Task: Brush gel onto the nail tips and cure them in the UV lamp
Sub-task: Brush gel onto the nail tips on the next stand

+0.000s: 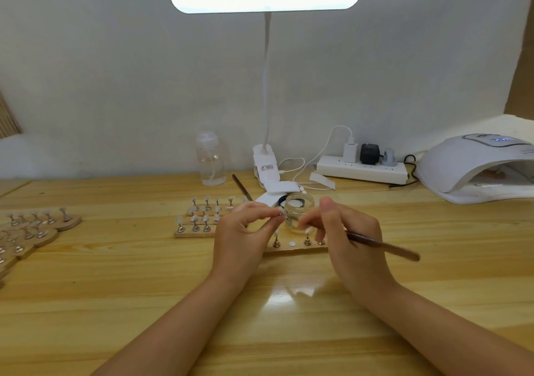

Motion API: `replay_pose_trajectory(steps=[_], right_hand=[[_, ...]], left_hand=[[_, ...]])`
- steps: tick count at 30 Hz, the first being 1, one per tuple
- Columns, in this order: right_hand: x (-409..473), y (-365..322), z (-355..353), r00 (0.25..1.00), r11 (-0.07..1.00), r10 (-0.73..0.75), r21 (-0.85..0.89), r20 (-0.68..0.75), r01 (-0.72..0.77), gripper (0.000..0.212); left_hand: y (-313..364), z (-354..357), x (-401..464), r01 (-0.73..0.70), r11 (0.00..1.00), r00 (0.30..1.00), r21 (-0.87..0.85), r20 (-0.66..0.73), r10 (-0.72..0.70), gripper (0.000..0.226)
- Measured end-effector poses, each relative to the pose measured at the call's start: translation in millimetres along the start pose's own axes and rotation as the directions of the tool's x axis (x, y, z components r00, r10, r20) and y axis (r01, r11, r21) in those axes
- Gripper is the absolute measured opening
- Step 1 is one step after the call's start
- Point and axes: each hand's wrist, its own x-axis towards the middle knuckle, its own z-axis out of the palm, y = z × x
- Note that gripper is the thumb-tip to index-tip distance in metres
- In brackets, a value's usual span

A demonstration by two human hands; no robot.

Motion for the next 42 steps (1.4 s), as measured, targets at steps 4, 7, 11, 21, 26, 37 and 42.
replay_pose_trajectory(steps=[4,7,11,21,26,37,42], right_hand=[[0.7,0.2,0.6,1.000,1.000,0.015,-0.021,0.019,-0.015,0.028],[0.4,1.2,0.2,0.999,0.998,0.037,0.050,-0.019,-0.036,0.040],[2.5,0.8,0.5,1.000,0.997,-0.009,-0.072,0.008,0.010,0.029],[1.4,0.1,0.3,0.996,0.994,0.088,0.061,0.012,-0.088,0.036],[2.3,-0.8,-1.6,0.999,0.999,0.045,-0.007,-0.002,-0.045,0.038],[1.4,-0.6,-0.4,0.994,0.990,0.107,0.090,0.000,-0.107,0.036],[2.3,-0.5,-1.6,0.997,0.995,0.081,0.052,-0.001,-0.081,0.033]], left_hand=[[-0.1,0.4,0.0,0.000,1.000,1.000,-0.021,0.003,0.000,0.023],[-0.5,0.6,0.1,-0.016,1.000,1.000,-0.019,0.007,0.016,0.028],[-2.0,1.2,0.1,-0.020,1.000,1.000,-0.020,0.005,0.020,0.027],[-3.4,0.7,-0.3,-0.022,1.000,1.000,-0.012,0.005,0.022,0.033],[-3.9,1.1,-0.2,-0.012,1.000,1.000,-0.015,0.008,0.012,0.030],[-3.2,1.1,0.2,-0.010,1.000,1.000,-0.020,0.026,0.010,0.027],[-2.4,0.7,0.3,-0.003,1.000,1.000,-0.014,0.022,0.003,0.028]])
